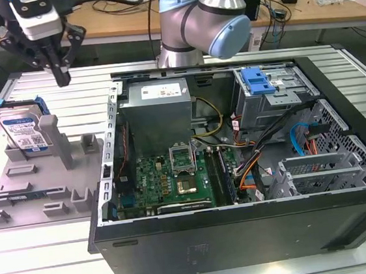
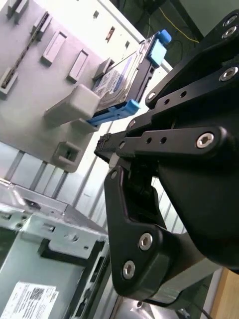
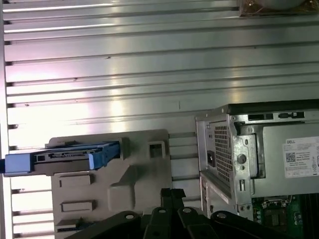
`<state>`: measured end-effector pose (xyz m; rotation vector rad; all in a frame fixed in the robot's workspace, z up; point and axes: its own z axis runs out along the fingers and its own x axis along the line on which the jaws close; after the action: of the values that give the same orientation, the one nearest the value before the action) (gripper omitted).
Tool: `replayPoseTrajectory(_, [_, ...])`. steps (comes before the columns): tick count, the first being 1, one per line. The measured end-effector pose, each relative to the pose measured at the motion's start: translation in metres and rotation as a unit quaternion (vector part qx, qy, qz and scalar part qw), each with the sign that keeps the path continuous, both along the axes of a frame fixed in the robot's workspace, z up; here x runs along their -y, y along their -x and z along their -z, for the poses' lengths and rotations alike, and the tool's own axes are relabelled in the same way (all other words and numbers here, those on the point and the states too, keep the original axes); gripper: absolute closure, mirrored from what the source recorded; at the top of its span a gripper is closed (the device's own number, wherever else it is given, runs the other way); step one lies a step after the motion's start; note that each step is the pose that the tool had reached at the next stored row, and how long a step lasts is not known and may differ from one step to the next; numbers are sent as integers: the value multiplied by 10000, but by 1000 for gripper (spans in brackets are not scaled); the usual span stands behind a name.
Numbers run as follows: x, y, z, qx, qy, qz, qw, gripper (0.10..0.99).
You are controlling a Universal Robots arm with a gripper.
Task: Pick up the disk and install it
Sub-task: 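Reach for the disk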
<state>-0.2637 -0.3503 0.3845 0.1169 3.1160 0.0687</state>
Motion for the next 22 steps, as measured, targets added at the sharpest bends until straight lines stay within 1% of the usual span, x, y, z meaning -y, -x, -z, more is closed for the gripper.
replayPoseTrajectory(4, [-62,142,9,-2,0,0,10000,980])
replayPoseTrajectory(6, [-115,263,18,-4,0,-1,10000,980])
replayPoseTrajectory(7, [-165,371,25,-6,0,-1,10000,980])
replayPoseTrajectory(8, [-190,426,29,-7,0,0,10000,980])
replayPoseTrajectory(13, [-265,598,38,-13,0,0,10000,980])
replayPoseTrajectory(15, [-273,632,42,-17,-1,0,10000,980])
replayPoseTrajectory(22, [-272,632,41,-22,0,0,10000,980])
